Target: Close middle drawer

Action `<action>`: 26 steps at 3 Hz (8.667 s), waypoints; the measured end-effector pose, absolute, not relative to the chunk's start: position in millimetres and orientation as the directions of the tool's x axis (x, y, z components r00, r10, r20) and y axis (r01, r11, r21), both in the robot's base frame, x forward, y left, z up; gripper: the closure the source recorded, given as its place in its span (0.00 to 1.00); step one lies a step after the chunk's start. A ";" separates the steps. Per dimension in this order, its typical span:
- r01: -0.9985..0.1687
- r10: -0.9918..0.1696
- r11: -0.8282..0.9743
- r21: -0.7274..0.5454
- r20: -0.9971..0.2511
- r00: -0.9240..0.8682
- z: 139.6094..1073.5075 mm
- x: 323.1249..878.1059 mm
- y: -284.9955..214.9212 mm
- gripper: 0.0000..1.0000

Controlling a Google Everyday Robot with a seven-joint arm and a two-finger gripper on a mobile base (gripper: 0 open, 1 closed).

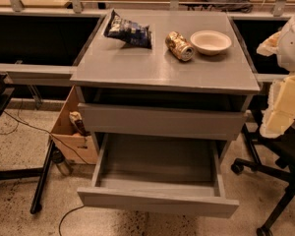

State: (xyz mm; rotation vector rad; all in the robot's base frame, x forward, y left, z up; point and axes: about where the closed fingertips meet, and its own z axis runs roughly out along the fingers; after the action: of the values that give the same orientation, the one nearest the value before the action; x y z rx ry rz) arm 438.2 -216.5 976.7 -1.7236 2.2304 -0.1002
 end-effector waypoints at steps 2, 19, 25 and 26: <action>-0.933 -0.956 0.253 -0.257 -0.216 -0.200 974.1 430.2 -212.4 0.00; -0.780 -0.583 0.544 0.310 -0.529 -0.617 439.0 474.1 -125.2 1.00; -0.564 -0.208 0.683 0.464 -0.616 -0.760 460.9 549.9 -105.6 1.00; -0.552 -0.184 0.683 0.478 -0.619 -0.763 464.2 561.6 -100.7 1.00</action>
Offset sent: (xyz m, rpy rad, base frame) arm -0.0209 0.0091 -0.0120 0.0162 -0.0084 0.0512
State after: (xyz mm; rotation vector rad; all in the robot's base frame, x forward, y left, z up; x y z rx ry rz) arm 561.6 -100.7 464.2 -0.5651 2.3577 0.9104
